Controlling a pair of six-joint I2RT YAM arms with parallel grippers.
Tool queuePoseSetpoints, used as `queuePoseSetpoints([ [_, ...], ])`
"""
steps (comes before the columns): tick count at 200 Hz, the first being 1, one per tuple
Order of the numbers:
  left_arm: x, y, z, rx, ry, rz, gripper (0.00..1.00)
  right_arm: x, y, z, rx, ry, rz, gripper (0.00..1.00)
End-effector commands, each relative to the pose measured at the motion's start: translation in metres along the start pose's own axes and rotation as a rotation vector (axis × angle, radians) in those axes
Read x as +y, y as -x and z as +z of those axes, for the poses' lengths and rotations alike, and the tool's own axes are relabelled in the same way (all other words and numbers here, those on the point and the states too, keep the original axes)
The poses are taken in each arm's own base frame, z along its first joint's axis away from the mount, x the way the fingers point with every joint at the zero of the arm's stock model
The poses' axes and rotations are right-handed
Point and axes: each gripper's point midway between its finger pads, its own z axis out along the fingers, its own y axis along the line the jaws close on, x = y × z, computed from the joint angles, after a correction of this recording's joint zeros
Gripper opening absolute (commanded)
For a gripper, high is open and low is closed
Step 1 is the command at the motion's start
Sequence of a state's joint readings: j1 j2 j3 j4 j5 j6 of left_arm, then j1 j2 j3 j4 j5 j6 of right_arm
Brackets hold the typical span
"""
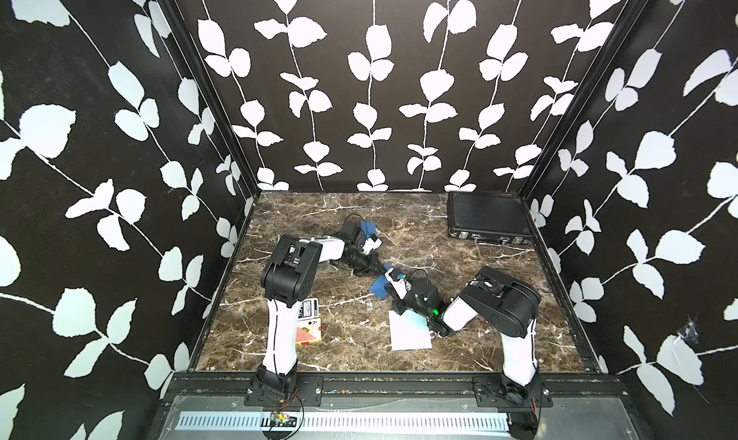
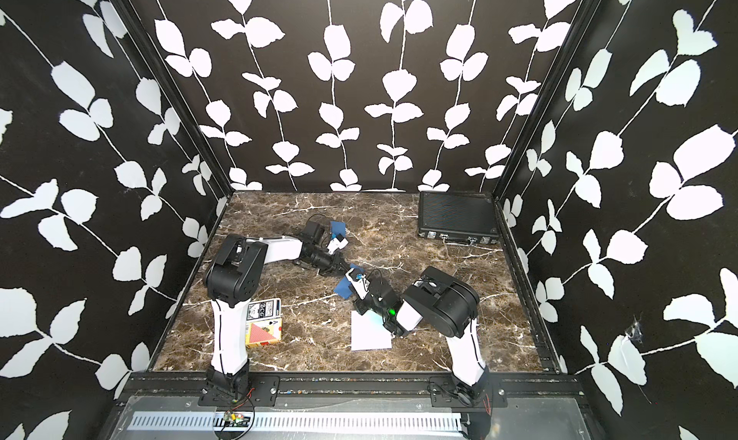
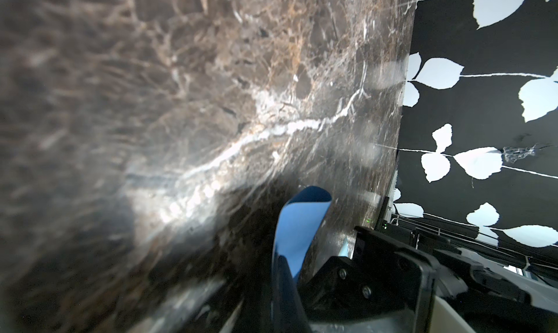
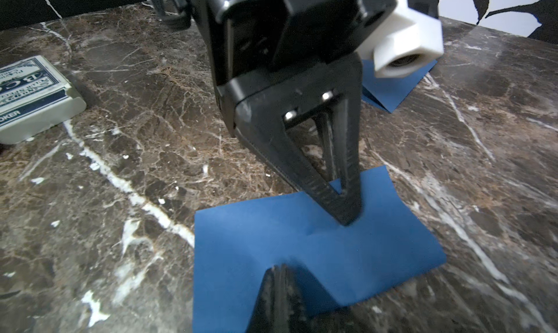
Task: Fold the square paper along the opposite sides
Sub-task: Smooth out the paper at the center of the board.
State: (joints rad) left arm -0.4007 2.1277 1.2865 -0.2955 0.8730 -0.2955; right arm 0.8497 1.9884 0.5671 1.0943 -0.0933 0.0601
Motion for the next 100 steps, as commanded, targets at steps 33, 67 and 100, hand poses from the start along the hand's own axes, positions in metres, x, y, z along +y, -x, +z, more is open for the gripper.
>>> queuePoseSetpoints([
  [33,0.032,0.000,-0.010,-0.034,0.173,-0.012,0.00,0.036,-0.081,-0.022,0.300,0.103,-0.006,0.00],
  [67,0.031,0.000,-0.011,-0.035,0.170,-0.010,0.00,0.045,-0.083,-0.025,0.321,0.120,-0.024,0.00],
  [100,0.029,0.002,-0.011,-0.040,0.162,-0.009,0.00,0.051,-0.082,-0.029,0.319,0.131,-0.031,0.00],
])
